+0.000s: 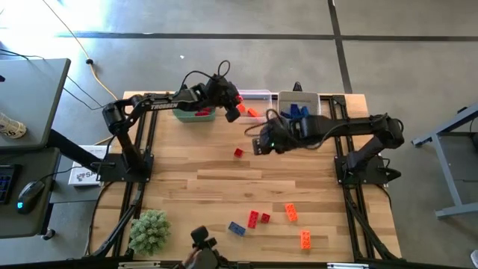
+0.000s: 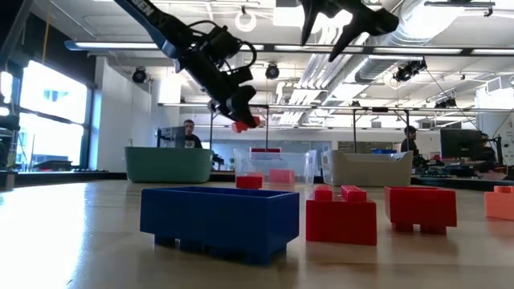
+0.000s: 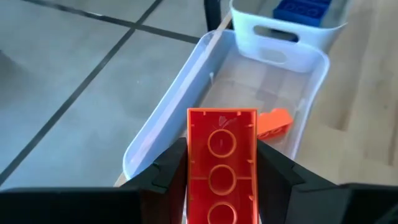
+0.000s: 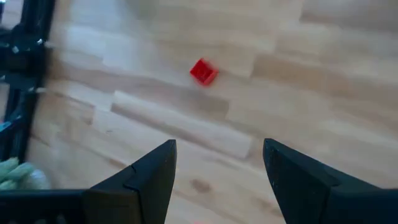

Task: Sort & place blocks by color
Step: Put the orange game piece into the transparent bin, then put the red game piece into the blue bin

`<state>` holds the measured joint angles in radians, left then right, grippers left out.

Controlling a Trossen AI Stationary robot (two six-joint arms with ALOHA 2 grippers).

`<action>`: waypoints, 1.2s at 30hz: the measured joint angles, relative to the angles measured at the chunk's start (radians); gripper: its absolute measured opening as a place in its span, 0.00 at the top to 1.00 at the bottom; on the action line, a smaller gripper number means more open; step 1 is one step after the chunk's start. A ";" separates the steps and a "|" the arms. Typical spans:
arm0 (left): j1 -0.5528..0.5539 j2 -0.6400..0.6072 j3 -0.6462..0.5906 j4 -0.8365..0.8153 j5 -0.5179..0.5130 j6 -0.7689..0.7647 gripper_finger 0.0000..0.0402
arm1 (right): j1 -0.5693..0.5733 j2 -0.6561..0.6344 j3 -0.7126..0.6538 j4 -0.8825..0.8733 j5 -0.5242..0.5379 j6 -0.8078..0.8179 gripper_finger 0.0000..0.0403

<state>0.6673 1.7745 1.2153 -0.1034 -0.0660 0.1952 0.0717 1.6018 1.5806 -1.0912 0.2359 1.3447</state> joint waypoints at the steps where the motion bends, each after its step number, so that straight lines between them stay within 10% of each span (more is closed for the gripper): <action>1: 0.007 0.006 0.000 0.001 0.006 0.000 0.71 | 0.017 0.010 0.000 0.006 0.000 0.018 0.43; 36: -0.003 0.014 0.000 -0.002 0.100 0.031 0.51 | 0.380 0.246 0.000 0.092 -0.064 0.774 0.43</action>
<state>0.6644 1.7881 1.2152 -0.1050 0.0343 0.2266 0.4514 1.8477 1.5806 -0.9993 0.1715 2.1190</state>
